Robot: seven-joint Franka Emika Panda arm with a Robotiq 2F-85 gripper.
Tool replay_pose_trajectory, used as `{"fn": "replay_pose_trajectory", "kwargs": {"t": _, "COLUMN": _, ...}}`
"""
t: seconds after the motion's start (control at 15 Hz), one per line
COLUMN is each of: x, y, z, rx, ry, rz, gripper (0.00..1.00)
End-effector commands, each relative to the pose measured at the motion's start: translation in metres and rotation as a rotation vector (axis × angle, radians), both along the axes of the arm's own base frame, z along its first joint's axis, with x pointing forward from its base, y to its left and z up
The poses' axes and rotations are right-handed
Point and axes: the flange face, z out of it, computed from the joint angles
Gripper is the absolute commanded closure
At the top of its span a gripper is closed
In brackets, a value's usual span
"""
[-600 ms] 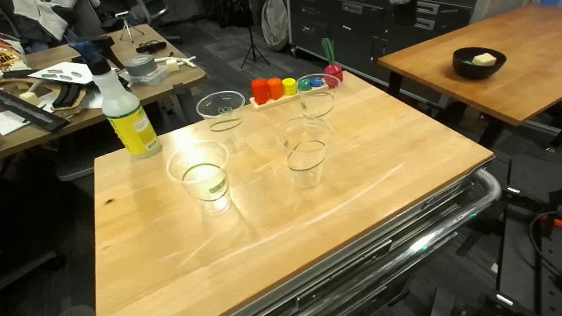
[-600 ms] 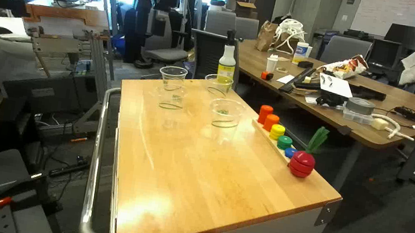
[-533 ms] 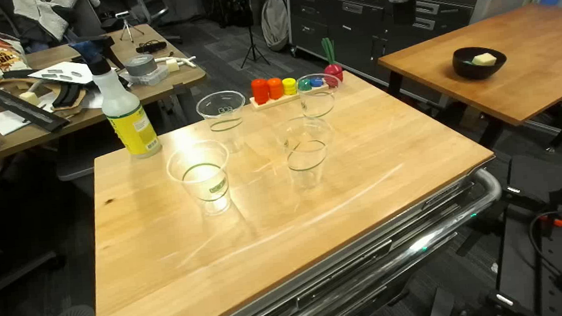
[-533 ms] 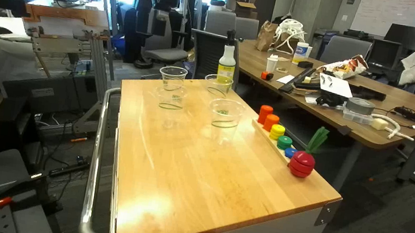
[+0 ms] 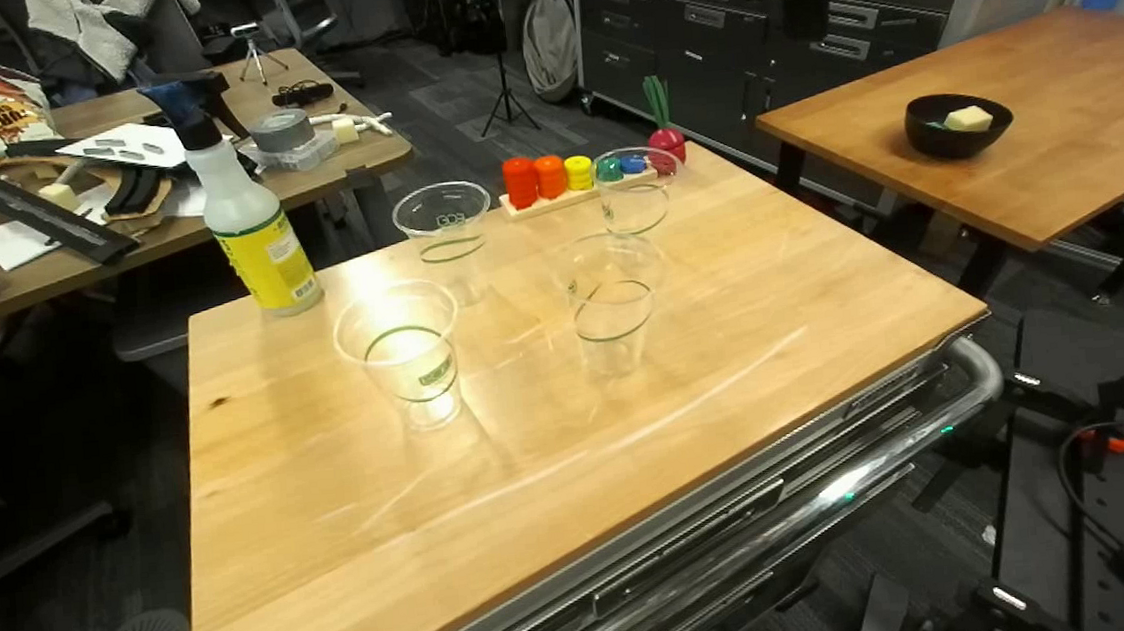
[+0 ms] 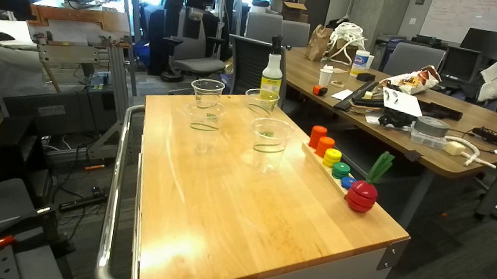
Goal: Stack the clear cups together
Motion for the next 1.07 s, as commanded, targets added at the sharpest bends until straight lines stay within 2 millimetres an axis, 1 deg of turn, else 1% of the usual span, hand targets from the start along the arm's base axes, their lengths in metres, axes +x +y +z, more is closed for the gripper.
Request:
{"fn": "replay_pose_trajectory", "kwargs": {"t": 0.0, "x": 0.000, "y": 0.000, "z": 0.000, "rx": 0.000, "ry": 0.001, "rz": 0.000, "gripper": 0.00}}
{"fn": "replay_pose_trajectory", "kwargs": {"t": 0.2, "x": 0.011, "y": 0.015, "z": -0.010, "rx": 0.016, "ry": -0.011, "rz": -0.022, "gripper": 0.00}}
{"fn": "replay_pose_trajectory", "kwargs": {"t": 0.4, "x": 0.020, "y": 0.030, "z": -0.031, "rx": 0.073, "ry": -0.025, "rz": -0.074, "gripper": 0.00}}
{"fn": "replay_pose_trajectory", "kwargs": {"t": 0.67, "x": 0.021, "y": 0.049, "z": -0.072, "rx": 0.102, "ry": -0.023, "rz": -0.100, "gripper": 0.00}}
{"fn": "replay_pose_trajectory", "kwargs": {"t": 0.87, "x": 0.021, "y": 0.055, "z": -0.105, "rx": 0.084, "ry": -0.061, "rz": -0.139, "gripper": 0.00}}
{"fn": "replay_pose_trajectory", "kwargs": {"t": 1.0, "x": 0.021, "y": 0.058, "z": -0.120, "rx": 0.089, "ry": -0.091, "rz": -0.171, "gripper": 0.00}}
